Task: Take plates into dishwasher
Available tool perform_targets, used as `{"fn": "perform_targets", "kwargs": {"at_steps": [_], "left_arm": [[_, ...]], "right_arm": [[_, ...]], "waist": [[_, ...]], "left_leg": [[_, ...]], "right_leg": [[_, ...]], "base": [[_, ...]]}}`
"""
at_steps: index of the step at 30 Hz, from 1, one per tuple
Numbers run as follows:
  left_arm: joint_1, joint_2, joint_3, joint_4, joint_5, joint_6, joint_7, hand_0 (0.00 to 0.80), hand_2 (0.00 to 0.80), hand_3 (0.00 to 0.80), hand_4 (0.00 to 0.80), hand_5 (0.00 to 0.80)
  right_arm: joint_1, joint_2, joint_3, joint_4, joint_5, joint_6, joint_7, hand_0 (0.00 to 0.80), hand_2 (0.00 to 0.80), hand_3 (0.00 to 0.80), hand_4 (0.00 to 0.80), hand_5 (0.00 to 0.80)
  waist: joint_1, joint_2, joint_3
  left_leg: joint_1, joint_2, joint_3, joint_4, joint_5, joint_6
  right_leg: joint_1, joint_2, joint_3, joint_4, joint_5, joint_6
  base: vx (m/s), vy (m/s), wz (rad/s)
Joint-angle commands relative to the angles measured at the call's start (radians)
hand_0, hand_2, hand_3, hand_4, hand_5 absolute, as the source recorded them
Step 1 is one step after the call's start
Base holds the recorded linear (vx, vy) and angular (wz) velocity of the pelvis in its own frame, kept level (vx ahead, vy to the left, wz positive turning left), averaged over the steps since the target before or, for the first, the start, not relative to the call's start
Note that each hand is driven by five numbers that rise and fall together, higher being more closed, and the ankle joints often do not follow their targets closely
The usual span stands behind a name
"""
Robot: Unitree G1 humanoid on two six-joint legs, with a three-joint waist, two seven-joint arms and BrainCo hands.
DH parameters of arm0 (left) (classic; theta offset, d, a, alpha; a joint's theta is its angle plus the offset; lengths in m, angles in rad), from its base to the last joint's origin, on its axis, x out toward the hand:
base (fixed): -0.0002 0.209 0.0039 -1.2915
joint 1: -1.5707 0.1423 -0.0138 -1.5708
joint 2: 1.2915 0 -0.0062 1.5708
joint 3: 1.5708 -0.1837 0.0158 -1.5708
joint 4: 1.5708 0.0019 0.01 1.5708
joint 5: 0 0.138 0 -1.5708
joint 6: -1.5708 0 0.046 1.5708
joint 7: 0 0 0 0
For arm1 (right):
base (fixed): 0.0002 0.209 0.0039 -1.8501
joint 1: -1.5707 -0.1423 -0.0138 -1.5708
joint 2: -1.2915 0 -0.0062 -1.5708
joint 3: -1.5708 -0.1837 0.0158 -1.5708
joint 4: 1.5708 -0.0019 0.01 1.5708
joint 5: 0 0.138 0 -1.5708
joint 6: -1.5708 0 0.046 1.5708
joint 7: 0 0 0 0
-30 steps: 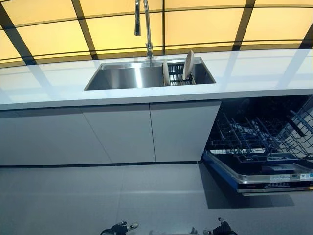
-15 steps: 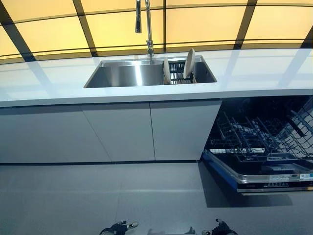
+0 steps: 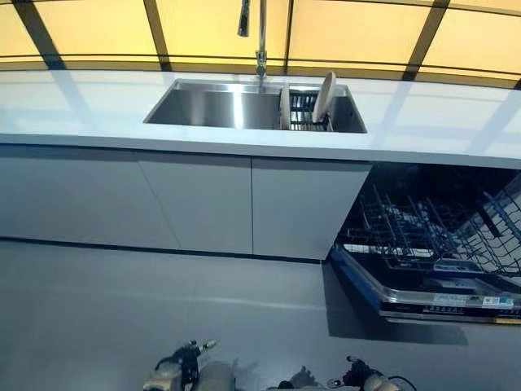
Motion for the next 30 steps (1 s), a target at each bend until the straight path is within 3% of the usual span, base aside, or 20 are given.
{"fn": "perform_targets", "kwargs": {"at_steps": [1,2,4,5,6,9,13,19,21,22,23,25,27,28,30], "left_arm": [[0.069,-0.046,-0.048,0.022,0.025,-0.020,0.021,0.000,0.000,0.000,0.000,0.000],[0.076,-0.049,-0.042,0.023,-0.001,-0.023,0.040,0.000,0.000,0.000,0.000,0.000],[0.081,-0.055,-0.028,0.025,-0.028,-0.032,0.060,0.000,0.000,0.000,0.000,0.000],[0.084,-0.053,-0.003,0.018,-0.023,-0.047,0.075,0.000,0.000,0.000,0.000,0.000],[0.082,-0.051,-0.001,0.019,-0.027,-0.046,0.075,0.000,0.000,0.000,0.000,0.000],[0.063,-0.030,0.000,0.031,0.009,-0.034,0.073,0.000,0.000,0.000,0.000,0.000],[0.062,-0.016,-0.038,0.029,0.050,-0.009,0.042,0.000,0.000,0.000,0.000,0.000],[0.049,-0.026,-0.038,0.055,0.069,0.003,0.026,0.000,0.000,0.000,0.000,0.000],[0.044,-0.022,-0.046,0.060,0.090,0.000,0.025,0.000,0.000,0.000,0.000,0.000],[0.044,-0.013,-0.054,0.057,0.100,0.008,0.015,0.000,0.000,0.000,0.000,0.000],[0.042,-0.007,-0.059,0.054,0.124,0.020,0.009,0.000,0.000,0.000,0.000,0.000],[0.034,0.003,-0.063,0.058,0.141,0.028,0.011,0.000,0.000,0.000,0.000,0.000],[0.026,0.015,-0.068,0.055,0.128,0.033,0.006,0.000,0.000,0.000,0.000,0.000],[0.019,0.022,-0.073,0.052,0.135,0.037,-0.009,0.000,0.000,0.000,0.000,0.000],[0.010,0.033,-0.067,0.053,0.151,0.036,-0.018,0.000,0.000,0.000,0.000,0.000]], "right_arm": [[-0.006,0.000,-0.011,0.019,-0.004,-0.010,-0.011,0.000,0.000,0.000,0.000,0.000],[-0.006,-0.002,-0.013,0.023,-0.004,-0.009,-0.010,0.000,0.000,0.000,0.000,0.000],[-0.006,-0.001,-0.026,0.033,-0.009,-0.007,-0.013,0.000,0.000,0.000,0.000,0.000],[-0.007,0.001,-0.040,0.043,-0.018,-0.007,-0.012,0.000,0.000,0.000,0.000,0.000],[-0.008,0.003,-0.040,0.045,-0.019,-0.007,-0.010,0.000,0.000,0.000,0.000,0.000],[0.007,0.026,-0.058,0.050,-0.030,-0.011,-0.007,0.000,0.000,0.000,0.000,0.000],[0.023,0.045,-0.054,0.033,-0.042,-0.029,-0.013,0.000,0.000,0.000,0.000,0.000],[0.004,0.054,-0.063,0.025,-0.017,-0.036,-0.032,0.000,0.000,0.000,0.000,0.000],[0.002,0.052,-0.069,0.017,-0.018,-0.039,-0.044,0.000,0.000,0.000,0.000,0.000],[0.000,0.046,-0.076,0.012,-0.029,-0.055,-0.046,0.000,0.000,0.000,0.000,0.000],[-0.001,0.037,-0.077,0.003,-0.025,-0.064,-0.048,0.000,0.000,0.000,0.000,0.000],[-0.004,0.022,-0.068,-0.010,-0.008,-0.077,-0.040,0.000,0.000,0.000,0.000,0.000],[-0.012,0.004,-0.049,-0.030,-0.038,-0.100,-0.023,0.000,0.000,0.000,0.000,0.000],[-0.016,-0.008,-0.029,-0.046,-0.046,-0.132,0.002,0.000,0.000,0.000,0.000,0.000],[-0.026,-0.019,-0.003,-0.070,-0.053,-0.177,0.031,0.000,0.000,0.000,0.000,0.000]], "waist": [[0.046,0.051,0.028],[0.064,0.050,0.025],[0.066,0.049,0.022],[0.065,0.043,0.000],[0.066,0.041,-0.003],[0.076,0.024,-0.037],[0.069,0.012,-0.089],[0.069,-0.009,-0.134],[0.065,-0.022,-0.143],[0.048,-0.015,-0.142],[0.025,0.007,-0.131],[-0.010,0.029,-0.109],[-0.038,0.047,-0.085],[-0.053,0.039,-0.078],[-0.079,0.024,-0.062]], "left_leg": [[-0.067,-0.036,0.038,-0.332,0.244,0.075],[-0.094,-0.048,0.015,-0.401,0.249,0.068],[-0.096,-0.052,0.028,-0.387,0.238,0.081],[-0.085,-0.046,0.059,-0.364,0.196,0.098],[-0.084,-0.046,0.059,-0.360,0.192,0.102],[-0.053,-0.041,0.056,-0.328,0.147,0.125],[0.013,-0.058,0.042,-0.363,0.126,0.148],[0.012,-0.091,0.028,-0.347,0.095,0.179],[0.007,-0.118,0.027,-0.332,0.078,0.198],[0.023,-0.122,0.031,-0.332,0.066,0.210],[0.056,-0.111,0.022,-0.331,0.051,0.216],[0.107,-0.099,0.003,-0.333,0.040,0.206],[0.167,-0.081,-0.013,-0.343,0.029,0.189],[0.190,-0.091,-0.032,-0.345,0.004,0.186],[0.241,-0.106,-0.069,-0.346,-0.049,0.179]], "right_leg": [[0.142,0.093,0.082,0.013,-0.037,0.033],[0.166,0.094,0.111,0.008,-0.045,0.034],[0.189,0.090,0.132,0.015,-0.071,0.033],[0.209,0.057,0.140,0.017,-0.085,0.055],[0.212,0.049,0.139,0.017,-0.088,0.060],[0.252,-0.016,0.070,0.027,-0.112,0.097],[0.236,-0.053,0.010,0.031,-0.067,0.124],[0.205,-0.092,0.014,0.039,0.008,0.152],[0.178,-0.105,0.033,0.125,0.098,0.169],[0.101,-0.106,0.046,0.261,0.179,0.177],[0.000,-0.079,0.048,0.368,0.187,0.169],[-0.125,-0.072,0.018,0.390,0.175,0.151],[-0.167,-0.078,-0.012,0.278,0.123,0.127],[-0.210,-0.089,-0.009,0.136,0.148,0.132],[-0.273,-0.123,-0.012,-0.057,0.283,0.178]], "base": [[0.523,0.094,0.02],[0.422,0.114,-0.04],[0.347,0.168,-0.27],[0.287,0.171,-0.54],[0.465,0.232,-0.73],[0.385,0.116,-0.63],[0.312,0.115,-0.11],[0.170,0.109,0.09],[0.162,0.127,-0.04],[0.230,0.167,-0.08],[0.296,0.190,-0.04],[0.289,0.083,0.27],[0.289,-0.069,0.38],[0.339,-0.230,0.34],[0.375,-0.305,0.41]]}}
